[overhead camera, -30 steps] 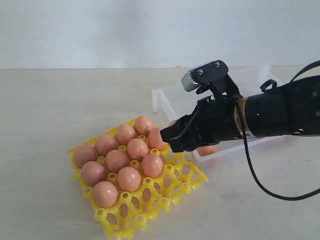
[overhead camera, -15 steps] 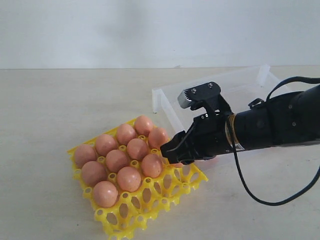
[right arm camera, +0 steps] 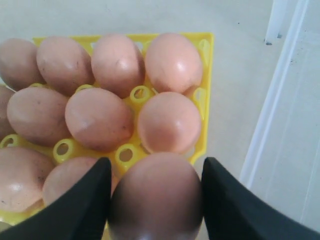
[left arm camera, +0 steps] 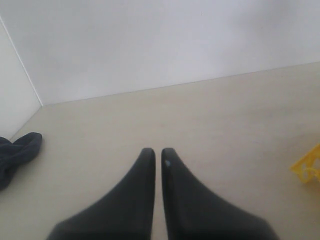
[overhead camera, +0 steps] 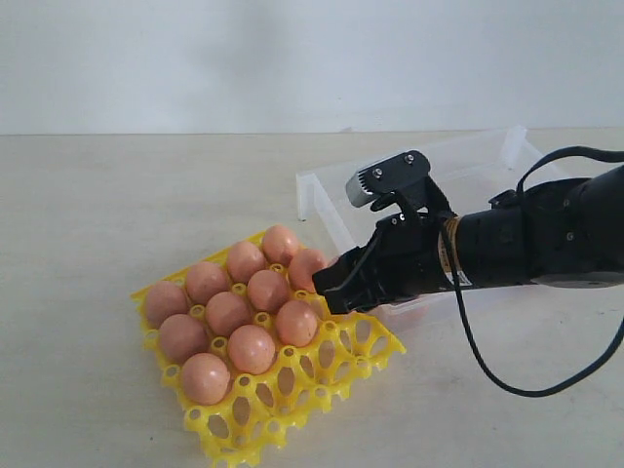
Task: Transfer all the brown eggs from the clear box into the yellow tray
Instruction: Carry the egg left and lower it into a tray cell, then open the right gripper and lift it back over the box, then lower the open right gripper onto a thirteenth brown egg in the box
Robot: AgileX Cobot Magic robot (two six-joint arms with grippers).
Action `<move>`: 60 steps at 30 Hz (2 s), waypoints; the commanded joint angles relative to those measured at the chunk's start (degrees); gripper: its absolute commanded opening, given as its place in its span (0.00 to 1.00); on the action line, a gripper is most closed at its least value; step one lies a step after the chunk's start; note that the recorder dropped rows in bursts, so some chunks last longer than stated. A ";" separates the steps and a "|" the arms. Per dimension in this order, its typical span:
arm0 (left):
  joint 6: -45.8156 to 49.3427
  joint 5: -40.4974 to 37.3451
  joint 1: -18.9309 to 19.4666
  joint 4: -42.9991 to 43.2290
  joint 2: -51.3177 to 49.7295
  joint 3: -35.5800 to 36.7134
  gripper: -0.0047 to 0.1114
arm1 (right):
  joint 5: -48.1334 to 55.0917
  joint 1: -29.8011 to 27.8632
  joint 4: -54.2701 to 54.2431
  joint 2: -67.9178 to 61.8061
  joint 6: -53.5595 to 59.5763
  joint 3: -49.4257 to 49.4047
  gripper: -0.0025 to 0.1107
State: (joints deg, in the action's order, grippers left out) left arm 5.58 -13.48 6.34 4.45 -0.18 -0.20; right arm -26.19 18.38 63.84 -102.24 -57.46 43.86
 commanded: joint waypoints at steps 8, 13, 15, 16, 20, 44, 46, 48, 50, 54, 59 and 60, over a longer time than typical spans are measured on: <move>-0.18 0.19 -0.27 -0.11 0.18 0.20 0.08 | -2.70 0.17 -2.07 -1.85 1.28 0.26 0.22; -0.18 0.19 -0.27 -0.11 0.18 0.20 0.08 | -2.93 0.17 -8.27 -1.85 4.45 0.26 0.49; -0.18 0.19 -0.27 -0.11 0.18 0.20 0.08 | -3.07 0.17 -12.82 -1.85 4.45 0.26 0.49; -0.18 0.19 -0.27 -0.11 0.18 0.20 0.08 | -3.07 0.17 -14.24 -1.85 4.45 0.26 0.49; -0.18 0.19 -0.27 -0.11 0.18 0.20 0.08 | -3.34 0.17 -15.72 -1.85 4.45 0.26 0.49; -0.18 0.19 -0.27 -0.11 0.18 0.20 0.08 | 15.07 0.35 -11.91 20.61 0.44 3.32 0.37; -0.18 0.19 -0.27 -0.11 0.18 0.20 0.08 | 32.05 0.58 -10.86 21.59 -0.17 6.98 0.26; -0.18 0.19 -0.27 -0.11 0.18 0.20 0.08 | 43.64 0.58 -13.35 21.32 5.03 10.99 0.19; -0.18 0.19 -0.27 -0.11 0.18 0.20 0.08 | 51.58 0.58 -22.99 20.06 18.01 15.92 0.17; -0.18 0.19 -0.27 -0.11 0.18 0.20 0.08 | 72.80 -0.22 -52.32 12.81 56.18 30.36 0.17; -0.18 0.19 -0.27 -0.11 0.18 0.20 0.08 | 94.28 -0.32 -61.05 0.73 77.58 44.05 0.17; -0.18 0.19 -0.27 -0.11 0.18 0.20 0.08 | 94.91 -0.11 -61.20 -1.19 80.52 45.48 0.17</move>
State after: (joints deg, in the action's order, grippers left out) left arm 5.58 -13.48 6.34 4.45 -0.18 -0.20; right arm 61.68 18.14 5.40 -98.78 11.85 84.71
